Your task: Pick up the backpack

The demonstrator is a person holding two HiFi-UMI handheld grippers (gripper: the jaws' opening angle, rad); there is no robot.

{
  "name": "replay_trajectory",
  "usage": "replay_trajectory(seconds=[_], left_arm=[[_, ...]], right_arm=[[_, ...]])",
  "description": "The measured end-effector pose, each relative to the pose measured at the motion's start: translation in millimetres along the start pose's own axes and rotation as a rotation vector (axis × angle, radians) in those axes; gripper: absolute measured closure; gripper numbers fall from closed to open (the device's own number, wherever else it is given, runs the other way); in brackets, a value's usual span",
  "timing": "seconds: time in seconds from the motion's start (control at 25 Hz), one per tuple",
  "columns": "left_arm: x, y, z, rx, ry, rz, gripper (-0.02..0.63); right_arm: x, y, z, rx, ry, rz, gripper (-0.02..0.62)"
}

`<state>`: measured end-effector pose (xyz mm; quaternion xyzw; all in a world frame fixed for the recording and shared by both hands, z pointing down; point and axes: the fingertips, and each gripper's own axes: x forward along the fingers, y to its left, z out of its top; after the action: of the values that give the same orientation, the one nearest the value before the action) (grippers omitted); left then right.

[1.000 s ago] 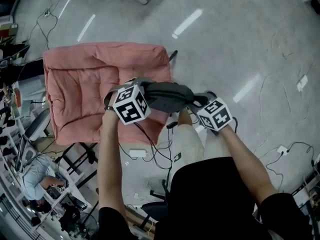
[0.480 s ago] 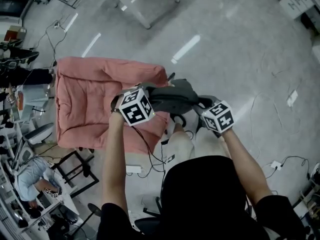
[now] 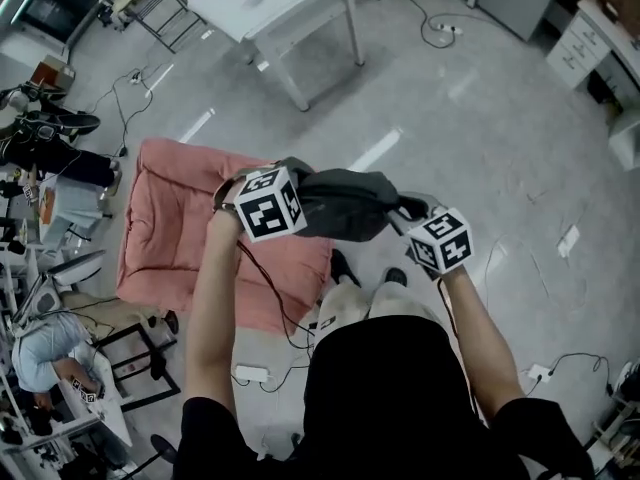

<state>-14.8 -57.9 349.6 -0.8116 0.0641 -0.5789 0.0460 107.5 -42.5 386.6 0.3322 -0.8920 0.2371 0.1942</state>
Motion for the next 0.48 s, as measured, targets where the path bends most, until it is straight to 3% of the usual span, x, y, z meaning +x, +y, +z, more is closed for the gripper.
replay_trajectory(seconds=[0.48], left_arm=[[-115.2,44.6,64.0,0.007,-0.020,0.162,0.445]], right_arm=[[-70.0,-3.7,133.8,-0.216,-0.230,-0.101,0.499]])
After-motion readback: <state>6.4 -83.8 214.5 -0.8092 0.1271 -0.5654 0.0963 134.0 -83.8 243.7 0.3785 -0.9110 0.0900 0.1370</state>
